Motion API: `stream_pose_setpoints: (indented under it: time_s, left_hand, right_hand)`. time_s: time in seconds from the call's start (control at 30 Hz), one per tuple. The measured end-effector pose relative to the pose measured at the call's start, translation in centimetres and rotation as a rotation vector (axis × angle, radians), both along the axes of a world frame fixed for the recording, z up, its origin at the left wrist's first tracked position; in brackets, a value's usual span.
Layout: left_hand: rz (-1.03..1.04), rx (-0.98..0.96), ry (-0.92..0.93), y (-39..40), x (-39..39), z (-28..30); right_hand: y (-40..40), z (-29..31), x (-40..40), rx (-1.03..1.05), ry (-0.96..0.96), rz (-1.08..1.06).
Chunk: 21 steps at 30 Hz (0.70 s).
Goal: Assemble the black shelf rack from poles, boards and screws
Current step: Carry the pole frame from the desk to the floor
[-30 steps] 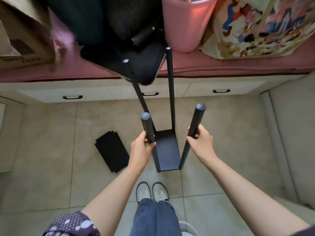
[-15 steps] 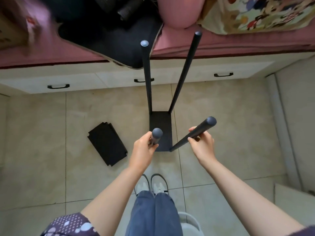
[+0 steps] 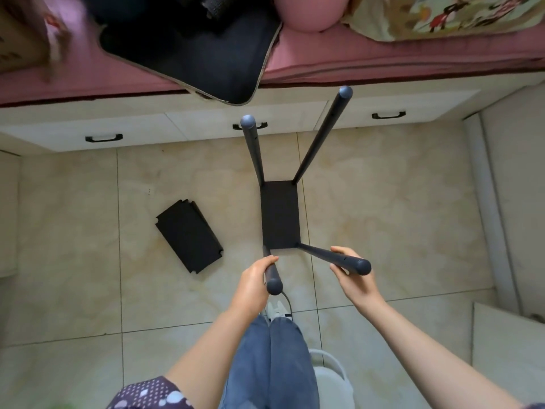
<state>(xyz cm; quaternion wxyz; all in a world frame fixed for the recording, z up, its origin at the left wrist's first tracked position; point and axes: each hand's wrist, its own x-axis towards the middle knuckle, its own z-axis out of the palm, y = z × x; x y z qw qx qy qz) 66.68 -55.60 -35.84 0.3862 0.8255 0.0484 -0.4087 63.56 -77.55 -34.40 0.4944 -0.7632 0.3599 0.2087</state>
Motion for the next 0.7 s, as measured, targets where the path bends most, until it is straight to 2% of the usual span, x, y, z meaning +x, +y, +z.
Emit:
stream_pose_setpoints:
  time_s: [0.3, 0.5, 0.7]
  left_hand:
    - [0.075, 0.059, -0.086, -0.6, -0.5, 4.9]
    - [0.162, 0.019, -0.062, -0.8, -1.0, 12.3]
    - [0.289, -0.035, -0.099, 0.9, -2.7, 19.3]
  right_hand:
    - [-1.2, 4.6, -0.7, -0.095, 0.093, 0.046]
    - [-0.1, 10.5, -1.5, -0.118, 0.292, 0.284]
    - [2.2, 17.2, -1.9, -0.135, 0.225, 0.446]
